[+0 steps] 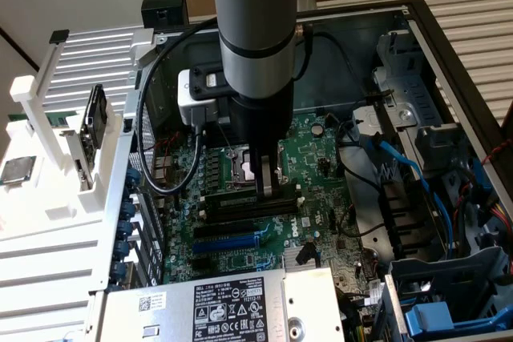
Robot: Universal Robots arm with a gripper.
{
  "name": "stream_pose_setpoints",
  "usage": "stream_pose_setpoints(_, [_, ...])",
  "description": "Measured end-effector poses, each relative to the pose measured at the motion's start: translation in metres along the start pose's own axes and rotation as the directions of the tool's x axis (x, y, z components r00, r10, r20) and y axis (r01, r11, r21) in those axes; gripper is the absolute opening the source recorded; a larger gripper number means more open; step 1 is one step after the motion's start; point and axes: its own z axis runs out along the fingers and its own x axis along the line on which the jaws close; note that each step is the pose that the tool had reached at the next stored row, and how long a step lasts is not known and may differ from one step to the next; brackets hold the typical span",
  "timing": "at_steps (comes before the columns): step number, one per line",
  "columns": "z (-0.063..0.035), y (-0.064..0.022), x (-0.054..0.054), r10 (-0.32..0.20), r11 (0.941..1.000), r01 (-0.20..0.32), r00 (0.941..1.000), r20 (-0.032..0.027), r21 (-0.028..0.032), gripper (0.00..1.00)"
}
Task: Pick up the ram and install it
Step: 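Insert the ram into the slot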
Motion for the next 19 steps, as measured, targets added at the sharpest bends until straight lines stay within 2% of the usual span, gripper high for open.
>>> stream_pose_setpoints(19, [0.0007,0.0003,0.0007,0.009,1.0,-0.009,1.0,-0.0003,0.0009,0.14])
